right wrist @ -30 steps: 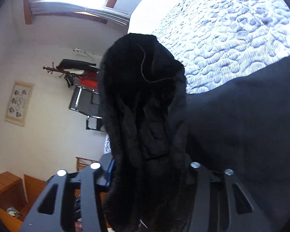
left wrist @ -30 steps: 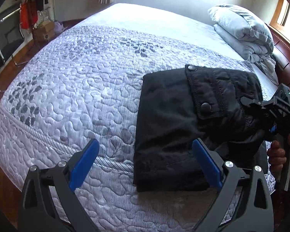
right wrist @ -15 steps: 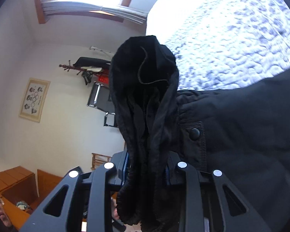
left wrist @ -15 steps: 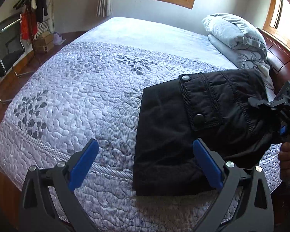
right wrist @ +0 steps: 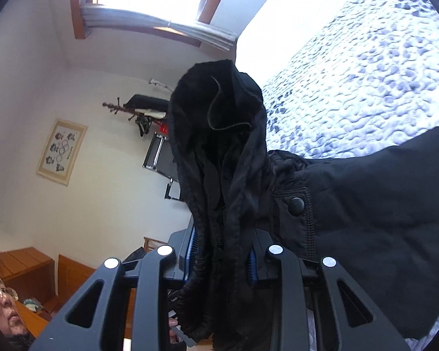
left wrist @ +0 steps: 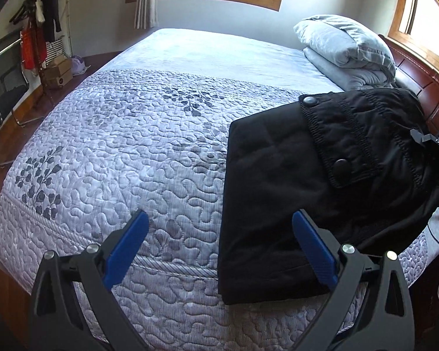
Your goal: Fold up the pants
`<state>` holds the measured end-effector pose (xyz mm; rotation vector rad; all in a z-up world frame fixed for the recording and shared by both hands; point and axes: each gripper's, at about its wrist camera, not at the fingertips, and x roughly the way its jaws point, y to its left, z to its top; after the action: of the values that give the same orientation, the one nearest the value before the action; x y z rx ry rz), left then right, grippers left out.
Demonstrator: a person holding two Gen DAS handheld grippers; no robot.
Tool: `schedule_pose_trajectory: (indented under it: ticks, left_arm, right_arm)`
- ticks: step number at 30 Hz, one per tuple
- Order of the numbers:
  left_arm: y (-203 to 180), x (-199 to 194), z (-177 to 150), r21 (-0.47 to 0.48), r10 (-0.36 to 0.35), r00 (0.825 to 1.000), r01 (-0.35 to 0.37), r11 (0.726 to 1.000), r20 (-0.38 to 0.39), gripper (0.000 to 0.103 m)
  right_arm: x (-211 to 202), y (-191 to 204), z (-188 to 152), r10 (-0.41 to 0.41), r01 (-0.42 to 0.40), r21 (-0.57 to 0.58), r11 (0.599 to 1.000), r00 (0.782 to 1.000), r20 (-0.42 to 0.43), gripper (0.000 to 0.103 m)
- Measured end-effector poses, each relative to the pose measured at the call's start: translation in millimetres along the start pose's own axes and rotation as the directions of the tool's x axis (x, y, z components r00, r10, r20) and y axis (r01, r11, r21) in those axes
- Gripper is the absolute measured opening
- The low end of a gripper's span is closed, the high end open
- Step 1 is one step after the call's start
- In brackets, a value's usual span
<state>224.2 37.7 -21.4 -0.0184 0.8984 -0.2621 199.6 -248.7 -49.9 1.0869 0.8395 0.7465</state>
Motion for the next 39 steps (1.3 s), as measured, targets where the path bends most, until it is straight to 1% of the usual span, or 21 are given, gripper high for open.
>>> schedule_pose_trajectory:
  ticks: [9,10,19,25,32,38,39]
  left_arm:
    - [-14.8,7.5,-2.5,0.054,0.004,1.0,-0.003,0.999,-0.028,0.098]
    - [-15.6,8.0,-3.1,0.057,0.006,1.0,-0.005,0.998,-0.029,0.098]
    - [-19.9,12.1,-6.4,0.056,0.002,0.999,0.001,0.998,-0.051,0.098]
    - [-24.4,15.5,-9.5,0.077,0.008,0.998,-0.003,0.997,-0.065,0.098]
    - [-31.7,21.1,-11.9,0.09,0.004,0.996,0.004,0.996,-0.084,0.098]
    - [-39.9,24.7,-14.3,0.117,0.009,0.995,0.003,0.993,-0.1,0.098]
    - [-41.0,25.1,-14.7,0.121,0.012,0.995,0.001,0.993,-0.103,0.098]
  right_arm:
    - [-31.6,-28.7,-5.9,-0.025,0.022,0.058,0.998,0.998,0.053,0.028]
    - [-31.8,-26.1,-4.9,-0.028,0.024,0.064,0.998,0.998,0.058,0.028]
    - [-54.6,-64.9,-7.7,-0.062,0.048,0.143,0.989,0.994,0.094,0.028]
    - [-69.1,-86.1,-10.9,-0.075,0.052,0.181,0.982,0.989,0.124,0.028]
    - [-73.6,-114.5,-12.2,-0.111,0.082,0.223,0.971,0.986,0.121,0.028]
    - [-66.5,-154.0,-17.6,-0.14,0.106,0.279,0.955,0.985,0.104,0.028]
    - [-66.2,-160.3,-18.9,-0.133,0.097,0.291,0.952,0.986,0.104,0.03]
